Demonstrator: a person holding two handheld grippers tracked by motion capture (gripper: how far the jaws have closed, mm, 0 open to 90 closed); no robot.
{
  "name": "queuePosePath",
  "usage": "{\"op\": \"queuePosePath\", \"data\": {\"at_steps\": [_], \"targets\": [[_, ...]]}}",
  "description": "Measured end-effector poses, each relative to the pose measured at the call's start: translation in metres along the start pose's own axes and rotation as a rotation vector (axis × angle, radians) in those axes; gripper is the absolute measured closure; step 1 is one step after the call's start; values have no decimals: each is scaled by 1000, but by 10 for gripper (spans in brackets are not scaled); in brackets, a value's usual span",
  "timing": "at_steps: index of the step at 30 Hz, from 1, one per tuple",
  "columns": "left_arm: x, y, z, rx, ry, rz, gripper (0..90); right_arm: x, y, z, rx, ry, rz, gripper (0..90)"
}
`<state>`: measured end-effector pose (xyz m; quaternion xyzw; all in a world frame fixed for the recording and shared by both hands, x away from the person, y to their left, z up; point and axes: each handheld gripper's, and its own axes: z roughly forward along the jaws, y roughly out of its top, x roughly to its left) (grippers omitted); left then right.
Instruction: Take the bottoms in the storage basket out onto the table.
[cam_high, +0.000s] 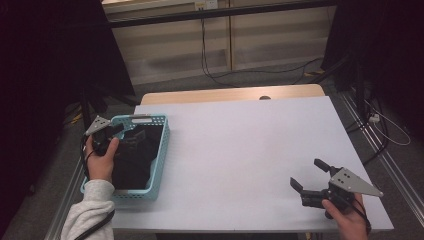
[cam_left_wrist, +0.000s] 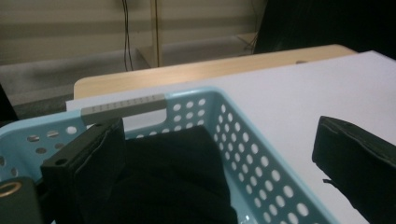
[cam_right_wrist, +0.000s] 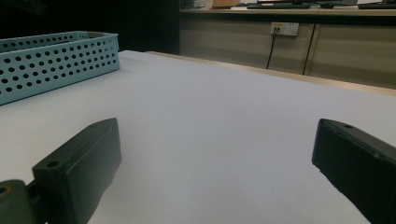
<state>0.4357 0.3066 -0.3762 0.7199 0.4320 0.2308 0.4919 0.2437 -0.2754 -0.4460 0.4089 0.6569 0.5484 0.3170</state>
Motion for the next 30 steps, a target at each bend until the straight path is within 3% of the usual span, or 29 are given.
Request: {"op": "queuePosePath", "data": {"at_steps": [2,5,13,19,24,28,30], "targets": [[2,-3,5,34,23,21,34,0,0,1,1,0,0,6],[4,-6,9,50,15,13,35,0,-1,1,0,0,5,6],[13,-15,20,104,47,13,35,0,-1,1,-5,4,5,6],[21,-20,31,189,86,15,40,0,-2,2,-1,4,4,6],[22,-24,40,253,80,30,52,1,-3,2,0,14,13,6],[24,-28,47,293,84,13,55,1,-4,3,7,23,9,8],[27,-34,51,370,105,44,55,1,-4,3,15,27,6,10]]}}
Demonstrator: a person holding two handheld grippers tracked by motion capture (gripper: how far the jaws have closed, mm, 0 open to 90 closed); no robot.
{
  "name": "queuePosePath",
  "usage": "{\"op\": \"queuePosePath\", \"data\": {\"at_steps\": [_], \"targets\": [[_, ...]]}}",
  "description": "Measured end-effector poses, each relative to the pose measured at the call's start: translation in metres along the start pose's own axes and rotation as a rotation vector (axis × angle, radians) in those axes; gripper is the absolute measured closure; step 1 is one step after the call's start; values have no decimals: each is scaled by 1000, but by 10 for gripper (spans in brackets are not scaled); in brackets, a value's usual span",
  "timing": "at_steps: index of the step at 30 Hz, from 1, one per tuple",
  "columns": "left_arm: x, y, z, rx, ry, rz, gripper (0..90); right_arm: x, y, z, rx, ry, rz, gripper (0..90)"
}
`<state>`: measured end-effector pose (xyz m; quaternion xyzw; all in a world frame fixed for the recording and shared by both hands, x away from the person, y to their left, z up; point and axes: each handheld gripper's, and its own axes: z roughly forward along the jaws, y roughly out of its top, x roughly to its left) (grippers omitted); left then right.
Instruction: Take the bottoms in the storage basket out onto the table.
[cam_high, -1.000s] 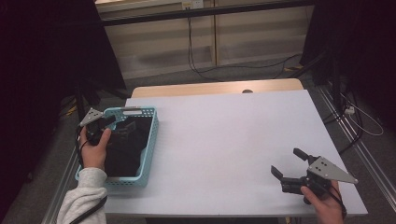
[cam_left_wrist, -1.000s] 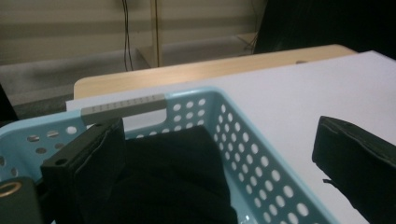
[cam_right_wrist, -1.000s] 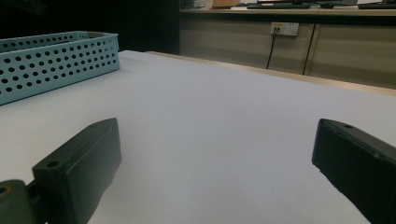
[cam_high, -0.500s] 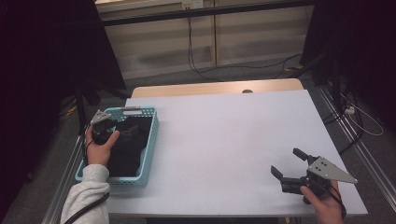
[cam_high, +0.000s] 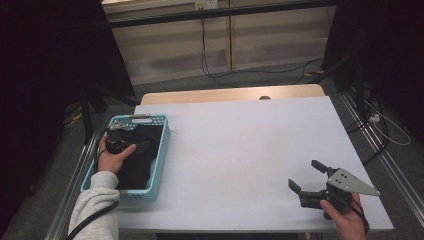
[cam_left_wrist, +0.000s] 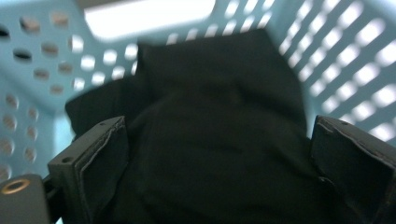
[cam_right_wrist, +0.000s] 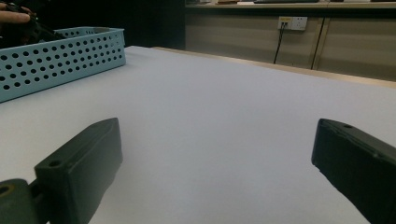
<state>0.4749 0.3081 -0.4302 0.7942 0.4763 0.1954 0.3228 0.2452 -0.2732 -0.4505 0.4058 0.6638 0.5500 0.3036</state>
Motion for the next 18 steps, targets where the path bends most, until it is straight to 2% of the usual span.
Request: {"op": "queuePosePath", "data": {"at_steps": [2,4,6,8,13,15,17,18], "targets": [[1,-1,1,7,1,10,55,0,0,0,1,0,0,10],[2,-5,3,2,-3,0,55,0,0,0,-1,3,2,11],[5,-10,8,43,17,11,52,1,0,0,-2,5,-1,11],[6,-11,8,55,25,9,52,1,0,0,1,6,1,11],[10,-16,12,91,22,-37,14,0,0,0,-1,9,5,12],[11,-18,14,98,8,-65,2,1,0,0,2,10,7,13],[11,-18,14,103,1,-66,0,1,0,0,3,12,0,13],[11,-20,14,101,-7,-85,0,1,0,0,3,12,-1,13]]}}
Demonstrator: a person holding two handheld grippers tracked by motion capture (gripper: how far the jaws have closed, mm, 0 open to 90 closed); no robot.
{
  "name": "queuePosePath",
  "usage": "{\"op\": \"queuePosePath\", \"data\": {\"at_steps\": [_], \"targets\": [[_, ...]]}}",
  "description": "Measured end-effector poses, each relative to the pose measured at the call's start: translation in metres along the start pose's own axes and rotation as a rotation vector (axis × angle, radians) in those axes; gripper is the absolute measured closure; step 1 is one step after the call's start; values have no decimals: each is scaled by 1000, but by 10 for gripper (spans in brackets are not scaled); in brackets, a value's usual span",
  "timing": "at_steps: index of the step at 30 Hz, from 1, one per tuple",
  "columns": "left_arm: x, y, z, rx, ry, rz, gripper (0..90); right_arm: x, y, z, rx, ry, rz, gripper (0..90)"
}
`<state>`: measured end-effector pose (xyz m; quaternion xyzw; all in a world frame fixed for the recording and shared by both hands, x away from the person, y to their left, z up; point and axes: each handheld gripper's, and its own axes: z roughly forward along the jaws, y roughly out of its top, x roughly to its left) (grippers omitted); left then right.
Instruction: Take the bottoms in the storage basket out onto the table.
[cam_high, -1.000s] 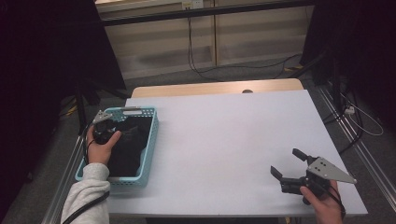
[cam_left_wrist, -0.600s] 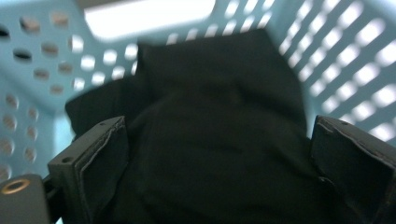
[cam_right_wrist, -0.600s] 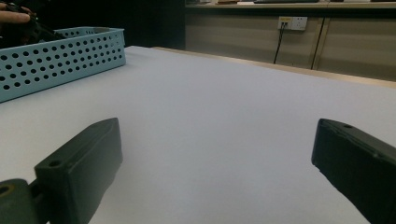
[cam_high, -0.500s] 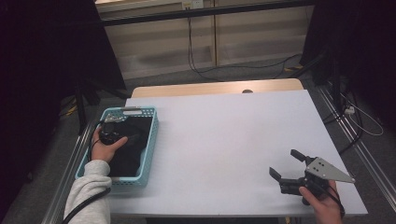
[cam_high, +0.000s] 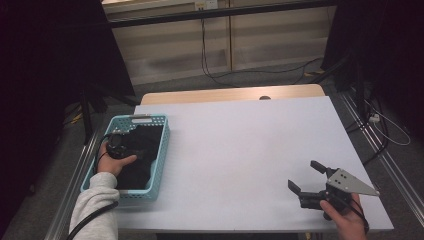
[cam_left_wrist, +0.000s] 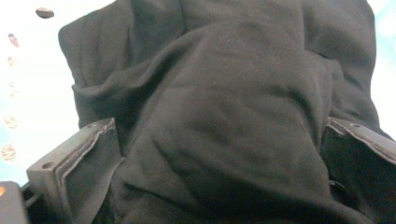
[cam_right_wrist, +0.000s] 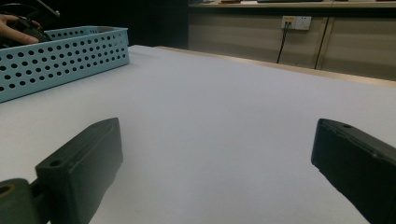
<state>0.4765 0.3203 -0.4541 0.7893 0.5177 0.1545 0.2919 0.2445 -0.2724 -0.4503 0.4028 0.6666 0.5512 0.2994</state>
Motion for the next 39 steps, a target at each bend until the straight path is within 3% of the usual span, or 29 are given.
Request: {"op": "queuePosePath", "data": {"at_steps": [9,13,20,22,23,25,34,38,39], "targets": [[-1,-4,0,-26,2,-21,0,1,-1,1,2,4,-2,14],[-5,-3,0,-6,6,-14,0,1,0,1,4,2,-6,14],[-8,-2,2,6,11,-36,0,1,0,0,3,2,-2,15],[-10,-2,3,8,11,-27,1,0,0,0,2,4,-6,15],[-13,-1,3,19,8,-1,2,0,0,-1,1,2,-5,15],[-14,-1,2,21,5,0,13,0,0,-1,-1,2,-3,15],[-18,2,-2,27,-17,1,162,1,1,0,0,2,-5,16],[-20,5,-5,31,-29,-18,413,1,1,0,-1,3,-8,16],[-22,5,-5,24,-20,-23,413,1,1,0,-2,4,-7,16]]}}
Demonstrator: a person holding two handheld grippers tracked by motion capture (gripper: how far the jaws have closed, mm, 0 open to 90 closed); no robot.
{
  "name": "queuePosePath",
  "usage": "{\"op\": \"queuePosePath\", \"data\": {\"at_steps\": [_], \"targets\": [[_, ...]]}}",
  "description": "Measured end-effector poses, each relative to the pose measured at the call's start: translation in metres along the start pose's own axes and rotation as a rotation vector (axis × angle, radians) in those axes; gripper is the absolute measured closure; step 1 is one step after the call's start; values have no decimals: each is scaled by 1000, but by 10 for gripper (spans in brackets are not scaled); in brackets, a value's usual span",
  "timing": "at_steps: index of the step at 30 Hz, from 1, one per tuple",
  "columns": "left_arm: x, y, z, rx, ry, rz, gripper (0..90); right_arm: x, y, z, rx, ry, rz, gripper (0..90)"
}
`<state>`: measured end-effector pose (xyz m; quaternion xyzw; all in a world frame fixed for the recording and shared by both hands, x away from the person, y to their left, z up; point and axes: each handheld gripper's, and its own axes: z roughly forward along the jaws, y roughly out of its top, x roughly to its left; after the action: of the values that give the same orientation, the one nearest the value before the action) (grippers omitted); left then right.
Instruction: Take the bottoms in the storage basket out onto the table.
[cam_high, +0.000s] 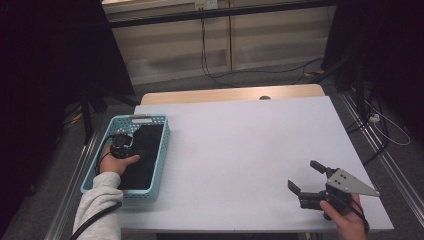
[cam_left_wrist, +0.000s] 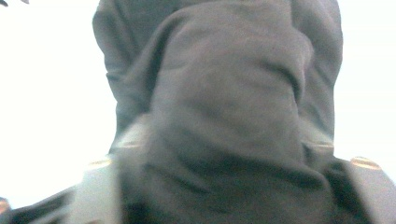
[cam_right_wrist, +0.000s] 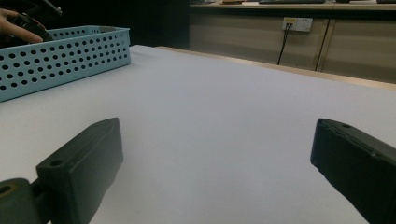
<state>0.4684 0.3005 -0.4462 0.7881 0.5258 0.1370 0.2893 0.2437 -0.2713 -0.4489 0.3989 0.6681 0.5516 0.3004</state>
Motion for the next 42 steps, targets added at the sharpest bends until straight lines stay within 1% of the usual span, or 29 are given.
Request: {"op": "queuePosePath", "data": {"at_steps": [1,2,4,5,7,9,10,12,13,14,15,16,17,18,19,20,21,23,24,25,26,28,29,32,35,36,39,40,42], "targets": [[-2,0,0,1,6,8,434,0,0,0,0,0,-4,16],[-4,1,0,4,4,7,496,0,0,0,2,0,-5,16],[-5,2,0,10,2,5,535,0,0,0,1,1,-5,16],[-6,2,0,9,1,-7,535,0,0,0,1,1,-5,16],[-7,3,0,15,8,-43,586,0,0,-1,0,3,-9,16],[-7,3,0,11,11,-47,610,0,0,-1,0,2,-13,16],[-7,4,0,18,6,-50,610,1,0,-1,1,3,-13,16],[-8,4,-1,16,3,-76,642,0,0,0,0,4,-12,16],[-8,4,-1,16,3,-76,647,0,0,0,0,4,-12,16],[-7,4,-2,17,-3,-99,654,0,0,0,3,6,-12,16],[-7,4,-2,17,-3,-99,661,0,0,0,3,6,-12,16],[-7,4,-2,16,-3,-115,661,0,-1,0,5,7,-12,16],[-7,4,-2,17,1,-121,668,0,-1,1,4,7,-10,16],[-7,5,-3,32,-6,-121,671,-1,0,1,4,6,-12,15],[-7,5,-3,32,-6,-121,676,-1,0,1,4,6,-12,15],[-8,6,-3,28,-2,-133,676,-1,0,0,1,8,-12,15],[-10,7,-3,38,-1,-146,681,0,0,1,3,8,-11,15],[-10,8,-3,42,-7,-149,683,0,0,1,6,6,-14,15],[-9,9,-4,54,-4,-145,689,0,-1,2,9,10,-17,15],[-9,9,-4,54,-4,-145,692,0,-1,2,9,10,-17,15],[-9,9,-4,55,-6,-150,692,1,-1,2,10,8,-20,15],[-9,10,-5,53,-10,-172,696,1,0,0,6,8,-23,15],[-9,12,-6,64,-16,-175,699,1,0,0,3,8,-23,15],[-8,17,-11,83,-14,-161,706,0,0,-1,0,5,-18,15],[-8,21,-17,67,-20,-188,709,-1,-1,0,6,6,-13,15],[-7,25,-22,70,-35,-201,712,0,0,-1,2,7,-21,15],[-8,29,-26,64,-29,-205,715,-1,1,-2,-1,1,-18,15],[-8,33,-31,58,-33,-212,716,-1,1,-2,0,-1,-17,15],[-9,35,-34,53,-38,-217,716,-1,0,-2,1,-3,-16,15]]}}
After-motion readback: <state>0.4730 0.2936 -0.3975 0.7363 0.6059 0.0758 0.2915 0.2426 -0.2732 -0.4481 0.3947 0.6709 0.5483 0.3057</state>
